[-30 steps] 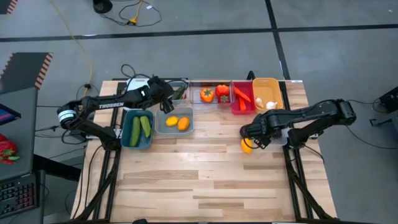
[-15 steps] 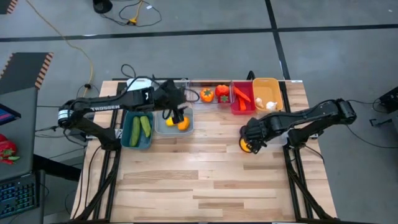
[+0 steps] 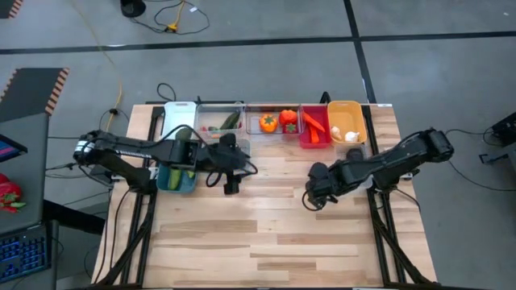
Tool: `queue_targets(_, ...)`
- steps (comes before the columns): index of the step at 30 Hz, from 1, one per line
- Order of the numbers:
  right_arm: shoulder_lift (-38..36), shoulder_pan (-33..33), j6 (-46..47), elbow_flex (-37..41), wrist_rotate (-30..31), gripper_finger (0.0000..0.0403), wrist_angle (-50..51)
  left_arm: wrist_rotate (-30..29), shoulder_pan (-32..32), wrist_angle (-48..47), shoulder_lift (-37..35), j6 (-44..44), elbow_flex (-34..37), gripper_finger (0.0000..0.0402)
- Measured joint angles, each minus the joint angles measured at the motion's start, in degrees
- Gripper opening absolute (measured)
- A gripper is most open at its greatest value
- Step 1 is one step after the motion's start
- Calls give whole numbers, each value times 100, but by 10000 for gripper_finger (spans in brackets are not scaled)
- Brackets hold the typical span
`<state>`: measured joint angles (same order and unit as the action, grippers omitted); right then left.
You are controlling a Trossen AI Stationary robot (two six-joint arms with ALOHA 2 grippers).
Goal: Sort produce into baskets
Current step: Put the lemon into the gray bin
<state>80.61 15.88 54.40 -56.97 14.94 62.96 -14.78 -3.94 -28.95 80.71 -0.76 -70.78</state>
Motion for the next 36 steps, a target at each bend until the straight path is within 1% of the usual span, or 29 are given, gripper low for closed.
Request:
queue_targets(5, 512, 0, 153, 2, 2, 380, 15, -92, -197, 12, 0, 84, 0, 243)
queue_targets(11, 1059, -28, 170, 2, 4, 379, -42, -99, -225, 13, 0, 128, 2, 243)
queue_targets(15, 1365, -28, 170, 2, 4, 371, -46, -104, -223, 13, 0, 128, 2, 243)
queue_targets(19, 1568, -28, 170, 2, 2, 348, -48, -104, -225, 14, 0, 128, 2, 243)
queue_targets(27, 1607, -28, 117, -3, 0, 275, -193, -101, -225, 13, 0, 128, 5, 243)
queue_targets(32, 1606, -28, 53, -7, -54, 264, -236, 80, -224, 13, 0, 83, 7, 243)
queue_targets(36, 1605, -28, -231, -193, -324, 262, -262, 152, -227, 25, 0, -128, 7, 243)
